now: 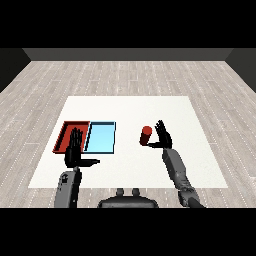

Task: Pick the red can and put it in the red box

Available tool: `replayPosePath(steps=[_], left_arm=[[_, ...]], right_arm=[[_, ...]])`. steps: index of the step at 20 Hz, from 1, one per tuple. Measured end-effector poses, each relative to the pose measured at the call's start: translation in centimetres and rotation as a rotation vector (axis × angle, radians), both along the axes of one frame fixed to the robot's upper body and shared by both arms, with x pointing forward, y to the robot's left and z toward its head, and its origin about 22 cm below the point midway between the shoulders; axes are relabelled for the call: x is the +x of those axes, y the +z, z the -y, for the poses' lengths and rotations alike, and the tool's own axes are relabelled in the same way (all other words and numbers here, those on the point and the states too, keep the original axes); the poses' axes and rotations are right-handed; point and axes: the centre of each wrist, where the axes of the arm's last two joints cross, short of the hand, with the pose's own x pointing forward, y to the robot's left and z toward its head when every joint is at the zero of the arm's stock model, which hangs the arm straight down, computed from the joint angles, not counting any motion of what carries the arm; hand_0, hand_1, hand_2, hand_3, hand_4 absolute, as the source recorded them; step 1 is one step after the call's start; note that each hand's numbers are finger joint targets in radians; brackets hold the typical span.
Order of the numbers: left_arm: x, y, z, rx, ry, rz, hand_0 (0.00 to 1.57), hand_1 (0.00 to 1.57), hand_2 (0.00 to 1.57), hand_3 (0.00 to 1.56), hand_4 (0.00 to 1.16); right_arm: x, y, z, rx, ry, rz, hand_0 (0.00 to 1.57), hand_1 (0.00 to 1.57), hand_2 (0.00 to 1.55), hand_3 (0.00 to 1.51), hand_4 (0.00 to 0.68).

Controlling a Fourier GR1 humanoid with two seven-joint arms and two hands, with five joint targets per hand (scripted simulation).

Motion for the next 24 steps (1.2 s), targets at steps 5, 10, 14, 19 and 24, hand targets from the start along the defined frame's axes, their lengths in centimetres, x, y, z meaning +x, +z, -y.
replayPosePath(steps=[5, 10, 14, 19, 24], left_arm=[[-0.1, 0.4, 0.0, -0.001, -0.010, 0.000, 0.00, 0.00, 0.00, 0.00, 0.00], [-0.2, -0.2, 0.0, -0.012, -0.015, 0.005, 0.00, 0.00, 0.00, 0.00, 0.00], [0.3, -0.3, -0.1, -0.011, -0.017, 0.008, 0.00, 0.00, 0.00, 0.00, 0.00], [0.2, 0.2, 0.3, -0.010, -0.015, 0.008, 0.00, 0.00, 0.00, 0.00, 0.00], [-0.2, 0.1, 0.1, -0.010, -0.013, 0.017, 0.00, 0.00, 0.00, 0.00, 0.00]], right_arm=[[0.1, 0.2, -0.4, 0.008, 0.007, -0.012, 0.00, 0.00, 0.00, 0.00, 0.000], [1.1, 0.5, -1.9, 0.013, 0.018, -0.023, 0.00, 0.00, 0.00, 0.00, 0.000], [0.8, 0.2, -2.2, 0.008, 0.015, -0.038, 0.00, 0.00, 0.00, 0.00, 0.000], [1.0, -0.1, -2.5, 0.000, 0.006, -0.054, 0.00, 0.00, 0.00, 0.00, 0.000], [1.4, -0.1, -3.3, -0.007, 0.003, -0.066, 0.00, 0.00, 0.00, 0.00, 0.000]])
